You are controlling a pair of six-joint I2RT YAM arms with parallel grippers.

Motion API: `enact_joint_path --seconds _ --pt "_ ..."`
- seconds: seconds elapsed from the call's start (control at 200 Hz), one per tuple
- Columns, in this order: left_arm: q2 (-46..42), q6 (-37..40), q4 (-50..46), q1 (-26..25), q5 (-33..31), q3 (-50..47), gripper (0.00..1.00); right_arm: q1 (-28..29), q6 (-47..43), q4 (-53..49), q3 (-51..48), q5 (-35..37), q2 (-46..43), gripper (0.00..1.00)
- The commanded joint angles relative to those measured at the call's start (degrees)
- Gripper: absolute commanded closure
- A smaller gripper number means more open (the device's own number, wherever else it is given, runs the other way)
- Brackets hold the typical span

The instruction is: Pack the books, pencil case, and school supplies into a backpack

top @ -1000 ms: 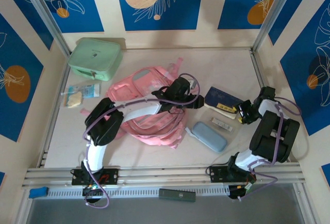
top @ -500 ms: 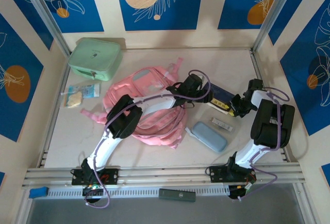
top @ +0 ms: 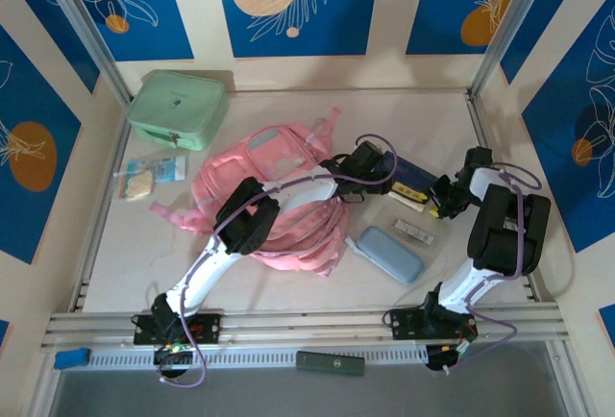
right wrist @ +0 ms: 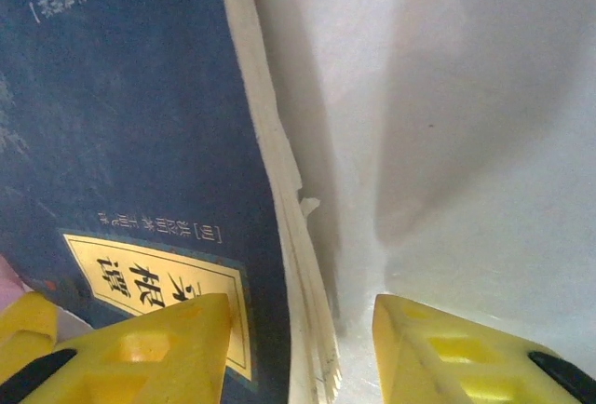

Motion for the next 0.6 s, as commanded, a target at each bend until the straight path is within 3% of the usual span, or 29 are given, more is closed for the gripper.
enact_joint_path --seconds 0.0,0.4,0.595 --pt "2.8 -0.1 -4.2 0.5 -0.5 1.7 0.41 0.1 -0.1 1.0 -0.1 -4.4 1.4 0.56" --pt "5.9 -0.5 -10.1 0.6 -0.6 5.5 0.48 0.2 0.5 4.9 -0.8 -11.4 -4.4 0.63" --pt "6.1 -0.5 -10.3 0.6 -0.4 5.8 0.5 -0.1 0.4 5.7 -1.0 -11.6 -5.7 0.74"
